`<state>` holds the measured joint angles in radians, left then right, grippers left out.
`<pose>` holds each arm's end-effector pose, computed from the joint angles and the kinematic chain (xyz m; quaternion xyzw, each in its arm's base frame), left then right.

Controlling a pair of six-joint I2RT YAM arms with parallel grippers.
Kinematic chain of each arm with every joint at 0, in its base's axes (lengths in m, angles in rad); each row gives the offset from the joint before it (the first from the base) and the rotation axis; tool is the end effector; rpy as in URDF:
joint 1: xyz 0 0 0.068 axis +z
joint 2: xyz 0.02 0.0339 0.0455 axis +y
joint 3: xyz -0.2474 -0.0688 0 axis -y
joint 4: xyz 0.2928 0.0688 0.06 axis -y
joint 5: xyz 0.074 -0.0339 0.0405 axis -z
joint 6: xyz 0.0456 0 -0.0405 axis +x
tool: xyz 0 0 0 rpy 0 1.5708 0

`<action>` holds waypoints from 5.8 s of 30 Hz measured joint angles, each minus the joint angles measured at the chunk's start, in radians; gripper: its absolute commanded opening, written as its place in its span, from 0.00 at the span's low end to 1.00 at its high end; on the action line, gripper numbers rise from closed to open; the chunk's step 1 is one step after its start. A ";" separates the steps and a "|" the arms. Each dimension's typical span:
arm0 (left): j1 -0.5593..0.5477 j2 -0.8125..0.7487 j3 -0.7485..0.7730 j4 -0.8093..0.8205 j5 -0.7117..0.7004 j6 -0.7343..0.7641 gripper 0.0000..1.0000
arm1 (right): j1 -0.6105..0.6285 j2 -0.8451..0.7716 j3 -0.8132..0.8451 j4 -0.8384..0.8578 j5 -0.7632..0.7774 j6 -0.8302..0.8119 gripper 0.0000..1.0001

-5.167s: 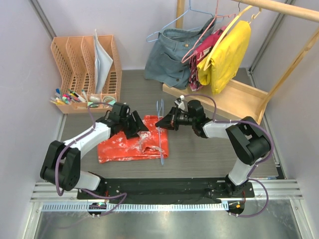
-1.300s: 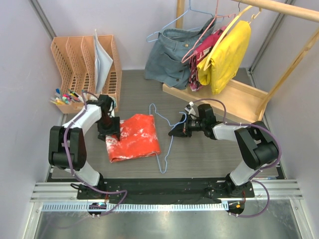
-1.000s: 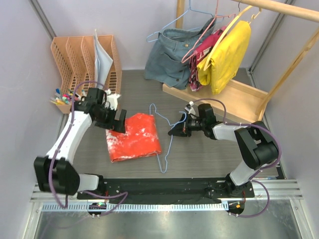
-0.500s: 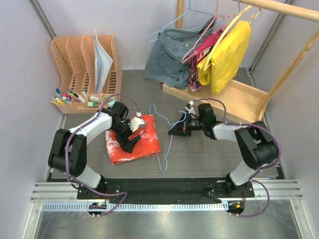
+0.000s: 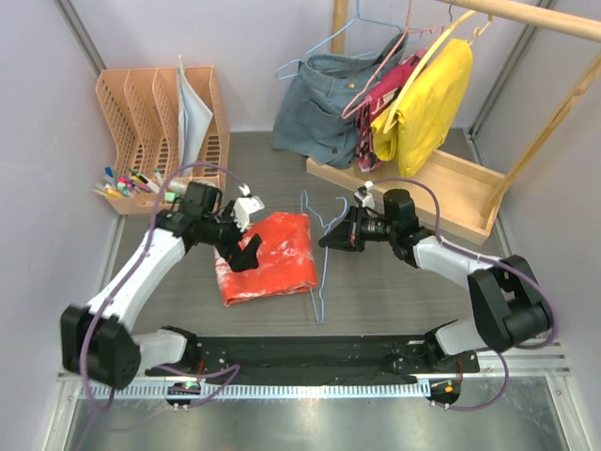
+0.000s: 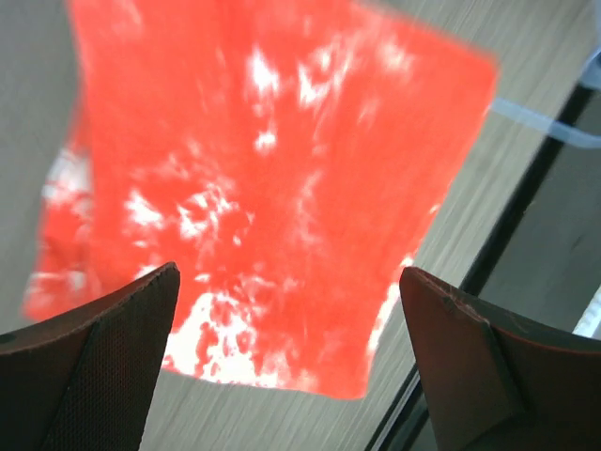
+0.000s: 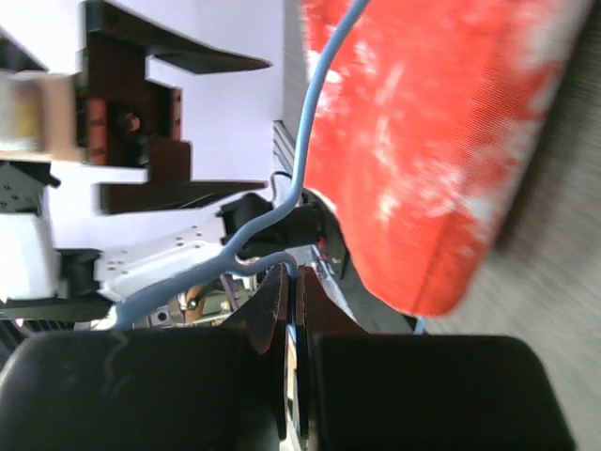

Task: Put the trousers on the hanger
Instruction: Place trousers on hanger, then hang the hanger with trousers onto the clothesline

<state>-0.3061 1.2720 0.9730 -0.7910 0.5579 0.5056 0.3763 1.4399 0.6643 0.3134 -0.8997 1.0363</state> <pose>0.2757 -0.1124 0.2211 0.4289 0.8320 -0.2433 0.2544 0.2942 0.1546 0.1510 0.0316 0.7985 0.5889 0.1206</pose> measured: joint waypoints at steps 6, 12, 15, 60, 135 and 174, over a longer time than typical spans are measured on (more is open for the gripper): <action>-0.068 -0.169 0.083 0.135 0.085 -0.306 0.96 | -0.003 -0.141 0.006 -0.056 0.007 0.067 0.01; -0.217 -0.211 0.046 0.324 0.062 -0.655 0.94 | -0.005 -0.225 0.071 -0.161 0.034 0.117 0.01; -0.275 -0.212 0.040 0.393 0.032 -0.749 0.96 | -0.005 -0.237 0.140 -0.223 0.043 0.113 0.01; -0.294 -0.277 0.092 0.386 -0.263 -0.571 1.00 | -0.430 -0.357 1.128 -1.308 0.549 -0.199 0.01; -0.294 -0.327 0.083 0.382 -0.298 -0.645 1.00 | -0.563 0.227 1.493 -0.921 0.950 -0.455 0.01; 0.085 -0.317 0.304 -0.076 -0.331 -0.704 1.00 | -0.565 -0.465 0.730 -0.870 0.280 -0.712 1.00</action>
<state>-0.2207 0.9546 1.2770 -0.8665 0.2272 -0.1982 -0.1890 0.9749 1.3941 -0.5568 -0.6201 0.3244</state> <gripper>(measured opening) 0.996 0.994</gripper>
